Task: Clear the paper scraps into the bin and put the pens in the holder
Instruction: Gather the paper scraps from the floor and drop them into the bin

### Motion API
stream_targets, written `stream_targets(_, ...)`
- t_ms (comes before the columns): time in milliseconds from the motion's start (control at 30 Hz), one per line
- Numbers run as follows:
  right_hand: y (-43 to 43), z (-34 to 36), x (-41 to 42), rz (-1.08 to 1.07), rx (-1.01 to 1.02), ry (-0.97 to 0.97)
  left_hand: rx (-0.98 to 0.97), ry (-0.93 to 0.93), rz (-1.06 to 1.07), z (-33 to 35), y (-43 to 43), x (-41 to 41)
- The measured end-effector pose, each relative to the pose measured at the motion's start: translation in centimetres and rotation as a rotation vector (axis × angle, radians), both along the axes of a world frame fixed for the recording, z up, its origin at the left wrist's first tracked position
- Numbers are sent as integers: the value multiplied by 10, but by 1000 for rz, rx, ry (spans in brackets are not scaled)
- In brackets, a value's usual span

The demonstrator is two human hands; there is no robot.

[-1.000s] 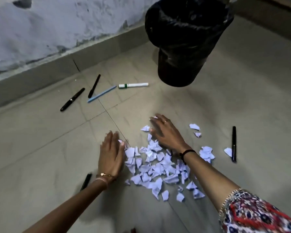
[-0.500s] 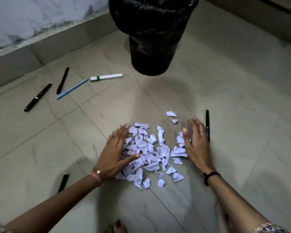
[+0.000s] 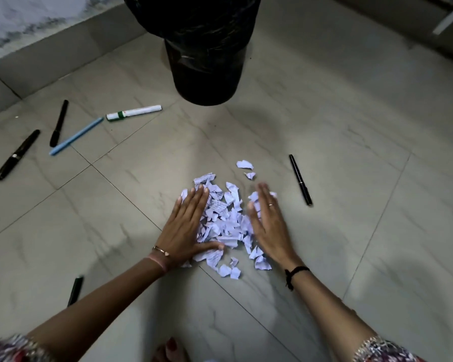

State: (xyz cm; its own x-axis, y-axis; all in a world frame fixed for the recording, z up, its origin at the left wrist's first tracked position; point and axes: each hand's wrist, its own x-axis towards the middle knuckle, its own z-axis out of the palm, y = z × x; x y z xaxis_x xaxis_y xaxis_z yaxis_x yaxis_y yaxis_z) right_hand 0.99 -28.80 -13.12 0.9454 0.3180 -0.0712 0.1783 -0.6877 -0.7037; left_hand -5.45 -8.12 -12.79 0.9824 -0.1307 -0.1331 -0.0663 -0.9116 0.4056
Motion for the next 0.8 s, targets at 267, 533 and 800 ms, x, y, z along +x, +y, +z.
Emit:
stream_targets(267, -25, 14, -24, 373, -102, -81, -14, 5, -148, 10, 13, -16)
stream_targets(533, 8, 2, 4, 293, -191, -143, 49, -39, 15, 4, -2, 12)
stream_targets(800, 4, 29, 84, 397, -252, 39, 151, 34, 171, 38, 42, 47)
